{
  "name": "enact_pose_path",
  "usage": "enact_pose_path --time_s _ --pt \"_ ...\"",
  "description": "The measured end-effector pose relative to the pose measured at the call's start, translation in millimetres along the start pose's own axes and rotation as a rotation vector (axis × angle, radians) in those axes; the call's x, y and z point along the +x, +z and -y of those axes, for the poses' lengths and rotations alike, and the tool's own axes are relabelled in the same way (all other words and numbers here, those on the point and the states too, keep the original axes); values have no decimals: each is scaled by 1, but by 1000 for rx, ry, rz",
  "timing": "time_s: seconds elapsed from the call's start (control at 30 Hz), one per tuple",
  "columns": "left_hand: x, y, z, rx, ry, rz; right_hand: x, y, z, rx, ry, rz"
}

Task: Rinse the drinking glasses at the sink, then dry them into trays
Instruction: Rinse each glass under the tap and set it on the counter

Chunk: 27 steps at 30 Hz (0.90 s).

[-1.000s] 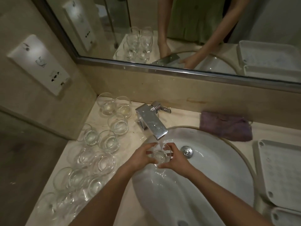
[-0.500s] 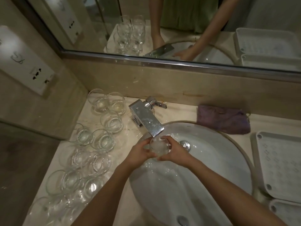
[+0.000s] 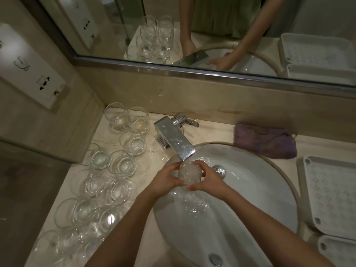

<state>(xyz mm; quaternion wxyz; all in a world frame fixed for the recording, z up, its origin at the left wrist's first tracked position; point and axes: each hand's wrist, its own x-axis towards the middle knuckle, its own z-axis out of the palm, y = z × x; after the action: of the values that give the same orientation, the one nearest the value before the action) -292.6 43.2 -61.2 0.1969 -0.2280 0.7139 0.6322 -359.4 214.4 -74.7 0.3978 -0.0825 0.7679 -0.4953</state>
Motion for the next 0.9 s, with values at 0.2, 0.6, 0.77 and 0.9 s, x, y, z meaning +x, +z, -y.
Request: enact_pose_path --time_s 0.2,0.6,0.77,0.9 --pt "1 -12 6 -118 -13 64 12 3 16 -313 -77 -52" --pt "1 1 9 -243 57 -22 5 14 14 -359 -205 -145" --pt "1 -4 8 -15 -8 -9 15 -13 23 -230 17 114" --pt "0 0 1 131 53 -31 1 0 3 65 5 13"
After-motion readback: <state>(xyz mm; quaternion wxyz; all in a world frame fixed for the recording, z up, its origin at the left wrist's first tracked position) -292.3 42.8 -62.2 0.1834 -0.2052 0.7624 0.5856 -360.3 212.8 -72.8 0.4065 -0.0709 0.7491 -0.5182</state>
